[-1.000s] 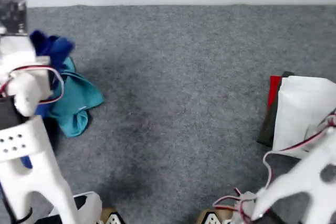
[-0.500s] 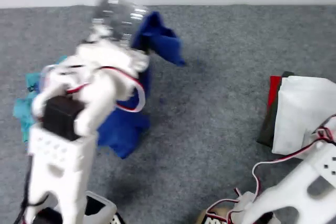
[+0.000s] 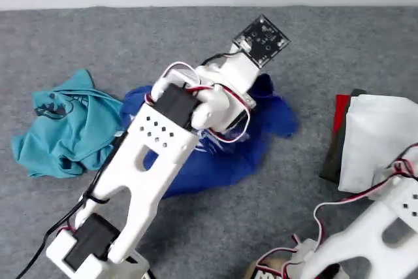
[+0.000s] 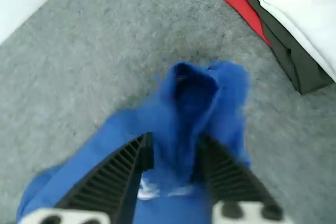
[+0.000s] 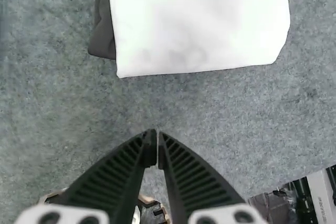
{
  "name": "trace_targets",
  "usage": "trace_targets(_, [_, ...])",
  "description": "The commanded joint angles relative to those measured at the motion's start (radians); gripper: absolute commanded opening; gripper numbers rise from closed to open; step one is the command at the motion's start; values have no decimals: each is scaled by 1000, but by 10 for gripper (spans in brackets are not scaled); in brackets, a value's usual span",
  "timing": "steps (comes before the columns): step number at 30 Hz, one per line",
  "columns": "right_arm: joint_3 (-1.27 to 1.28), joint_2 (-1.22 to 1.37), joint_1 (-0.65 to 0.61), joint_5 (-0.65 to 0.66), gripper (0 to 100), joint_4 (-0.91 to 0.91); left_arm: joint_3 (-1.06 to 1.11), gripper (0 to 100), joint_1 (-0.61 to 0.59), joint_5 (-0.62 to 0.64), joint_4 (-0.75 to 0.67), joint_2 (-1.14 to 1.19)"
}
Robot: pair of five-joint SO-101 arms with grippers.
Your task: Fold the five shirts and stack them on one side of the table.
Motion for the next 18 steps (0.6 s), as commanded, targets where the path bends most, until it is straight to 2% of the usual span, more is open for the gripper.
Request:
trace_targets(1, [-5, -24, 31, 9, 9, 31, -133, 191, -5, 18, 161, -9])
trace_targets(5, [-5, -25, 38, 9, 9, 31, -182, 188, -6, -31, 338, -9])
trace_targets(9, [-5, -25, 33, 9, 9, 31, -61, 187, -34, -38, 334, -75])
trace_targets(14, [-5, -16, 30, 9, 9, 31, 213, 187, -48, -87, 334, -199])
trace_targets(18, [-5, -15, -58, 9, 9, 30, 415, 192, -163, -123, 324, -264])
